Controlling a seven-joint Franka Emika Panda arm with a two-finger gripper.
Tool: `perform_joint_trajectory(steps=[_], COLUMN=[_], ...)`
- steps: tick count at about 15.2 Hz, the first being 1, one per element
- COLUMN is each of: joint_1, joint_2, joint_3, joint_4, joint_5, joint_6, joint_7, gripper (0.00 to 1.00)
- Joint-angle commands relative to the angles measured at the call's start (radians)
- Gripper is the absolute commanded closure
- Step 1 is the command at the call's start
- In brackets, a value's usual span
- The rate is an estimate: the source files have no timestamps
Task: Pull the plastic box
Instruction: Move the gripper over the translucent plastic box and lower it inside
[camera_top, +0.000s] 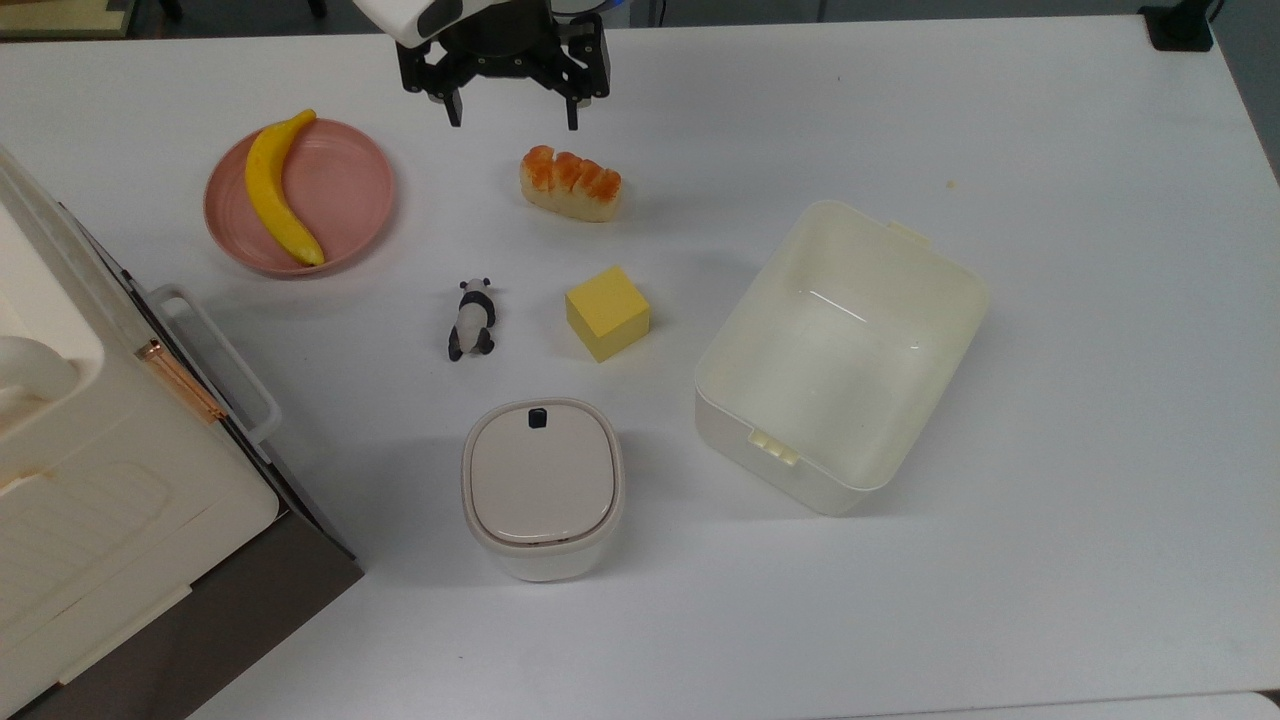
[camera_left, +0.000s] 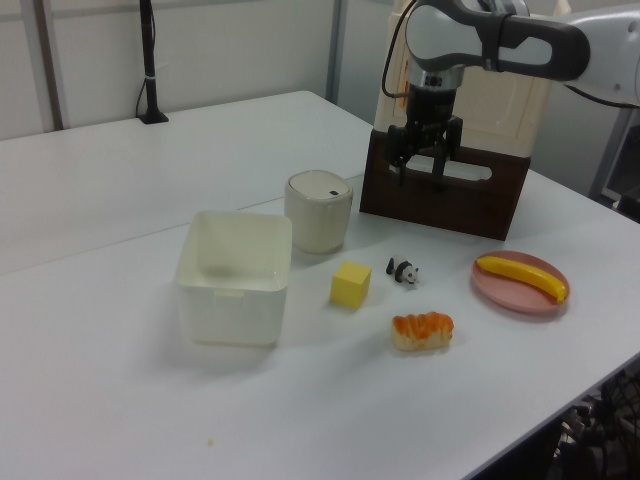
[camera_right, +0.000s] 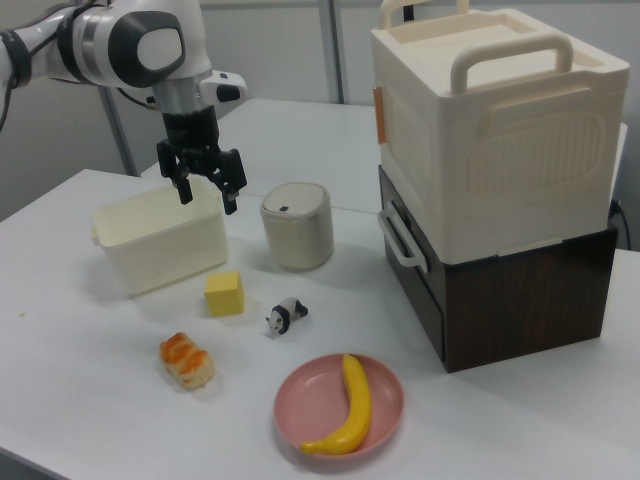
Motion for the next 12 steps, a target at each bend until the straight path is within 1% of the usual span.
perform_joint_trajectory(steps=[1, 4, 8, 10, 11, 12], joint_1=[0.009, 0.041, 0.053, 0.061, 0.079, 0.095], joint_2=[-0.013, -0.011, 0.01, 0.016, 0.024, 0.035], joint_3=[0.003, 0.006, 0.017, 0.017, 0.017, 0.017], joint_4=[-0.024, -0.04, -0.047, -0.049, -0.052, -0.051], joint_5=[0.016, 0.016, 0.016, 0.016, 0.016, 0.016], joint_6=[0.001, -0.001, 0.003, 0.003, 0.006, 0.01], joint_7=[-0.107, -0.259, -0.547, -0.665, -0.708, -0.718], gripper=[0.0, 0.0, 0.0, 0.0, 0.0, 0.0])
